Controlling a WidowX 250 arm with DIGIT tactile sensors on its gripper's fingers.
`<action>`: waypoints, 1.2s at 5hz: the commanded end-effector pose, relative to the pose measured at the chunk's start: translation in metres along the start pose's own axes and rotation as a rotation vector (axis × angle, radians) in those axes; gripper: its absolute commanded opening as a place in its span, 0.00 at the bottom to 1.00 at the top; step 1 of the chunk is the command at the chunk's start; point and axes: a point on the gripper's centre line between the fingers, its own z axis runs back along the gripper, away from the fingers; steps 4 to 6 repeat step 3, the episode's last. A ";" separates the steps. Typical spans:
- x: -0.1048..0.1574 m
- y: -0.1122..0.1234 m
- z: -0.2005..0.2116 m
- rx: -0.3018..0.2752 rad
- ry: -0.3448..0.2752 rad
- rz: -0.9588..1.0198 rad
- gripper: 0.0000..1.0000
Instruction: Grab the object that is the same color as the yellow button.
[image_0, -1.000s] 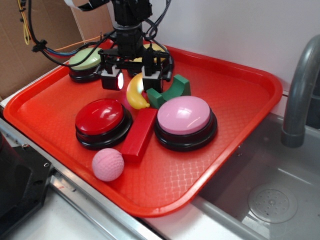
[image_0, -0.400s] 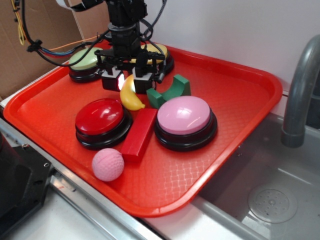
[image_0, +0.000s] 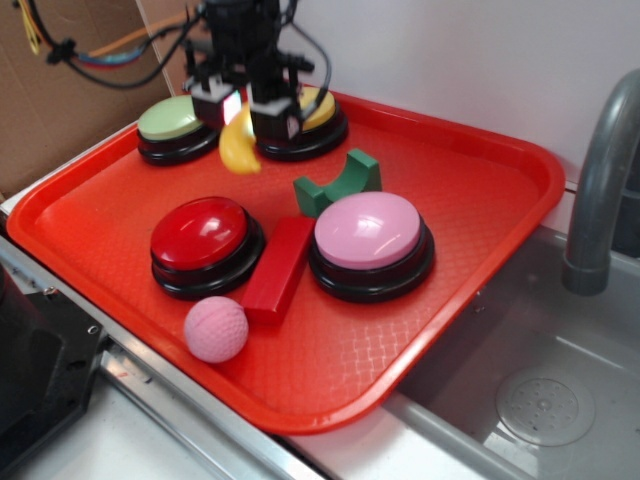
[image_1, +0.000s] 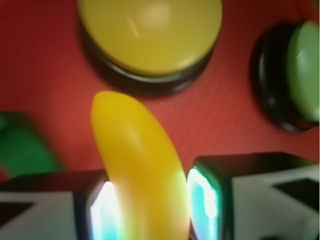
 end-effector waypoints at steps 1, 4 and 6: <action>-0.011 -0.008 0.075 -0.058 -0.114 -0.202 0.00; -0.012 -0.003 0.079 -0.049 -0.079 -0.316 0.55; -0.012 -0.003 0.079 -0.049 -0.079 -0.316 0.55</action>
